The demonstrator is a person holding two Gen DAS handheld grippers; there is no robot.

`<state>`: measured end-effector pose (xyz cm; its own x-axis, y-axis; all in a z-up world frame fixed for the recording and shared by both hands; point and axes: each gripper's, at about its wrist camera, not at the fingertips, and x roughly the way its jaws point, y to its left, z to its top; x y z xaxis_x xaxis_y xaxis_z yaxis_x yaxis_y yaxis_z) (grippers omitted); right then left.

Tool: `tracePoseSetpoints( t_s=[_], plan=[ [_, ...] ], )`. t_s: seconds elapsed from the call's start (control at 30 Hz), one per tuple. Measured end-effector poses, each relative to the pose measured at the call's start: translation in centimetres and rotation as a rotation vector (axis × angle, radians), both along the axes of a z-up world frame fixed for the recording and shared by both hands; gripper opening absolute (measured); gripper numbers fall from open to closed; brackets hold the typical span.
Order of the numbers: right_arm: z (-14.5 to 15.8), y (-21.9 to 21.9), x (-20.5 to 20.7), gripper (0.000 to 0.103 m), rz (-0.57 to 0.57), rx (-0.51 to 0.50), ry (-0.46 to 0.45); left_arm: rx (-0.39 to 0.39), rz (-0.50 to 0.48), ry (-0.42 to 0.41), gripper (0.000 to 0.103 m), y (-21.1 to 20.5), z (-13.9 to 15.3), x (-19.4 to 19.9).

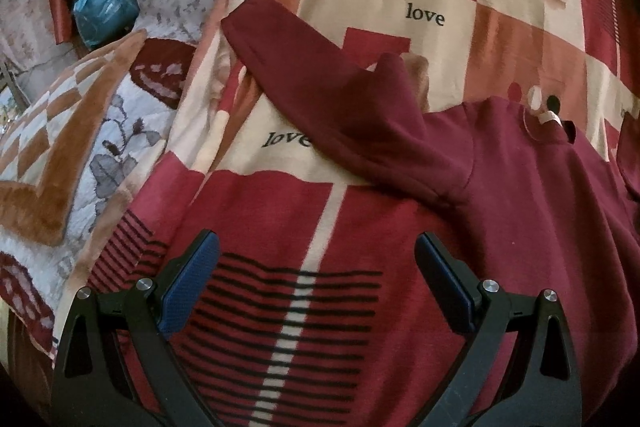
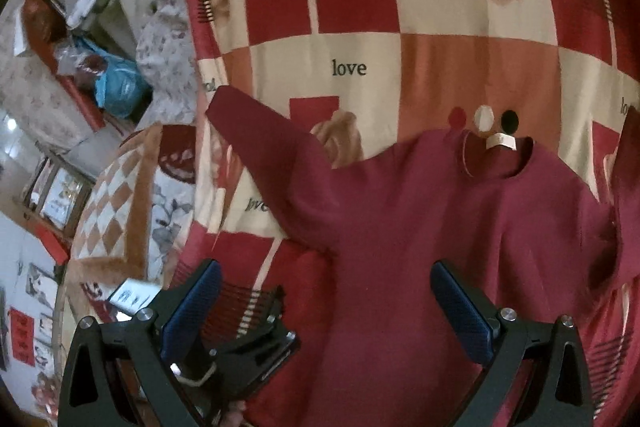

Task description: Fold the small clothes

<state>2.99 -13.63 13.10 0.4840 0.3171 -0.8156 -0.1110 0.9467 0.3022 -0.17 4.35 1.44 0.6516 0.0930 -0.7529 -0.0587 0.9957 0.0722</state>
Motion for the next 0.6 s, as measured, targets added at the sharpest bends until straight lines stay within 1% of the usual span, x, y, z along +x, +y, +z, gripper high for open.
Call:
tracePoseSetpoints(
  t_s=[0.13, 0.2, 0.33, 0.6],
  plan=[
    [-0.5, 1.1, 0.4, 0.103, 0.04, -0.126, -0.101, 0.001, 0.011, -0.002, 0.099, 0.5, 0.0, 0.2],
    [-1.1, 1.4, 0.8, 0.103, 0.05, -0.153, -0.123, -0.002, 0.02, -0.002, 0.099, 0.8, 0.0, 0.3],
    [-2.8, 2.0, 1.0, 0.103, 0.074, -0.185, -0.118, -0.015, 0.034, -0.005, 0.099, 1.3, 0.1, 0.6],
    [-4.1, 2.5, 0.7, 0.103, 0.083, -0.202, -0.124, -0.013, 0.034, -0.006, 0.099, 1.2, 0.2, 0.8]
  ],
)
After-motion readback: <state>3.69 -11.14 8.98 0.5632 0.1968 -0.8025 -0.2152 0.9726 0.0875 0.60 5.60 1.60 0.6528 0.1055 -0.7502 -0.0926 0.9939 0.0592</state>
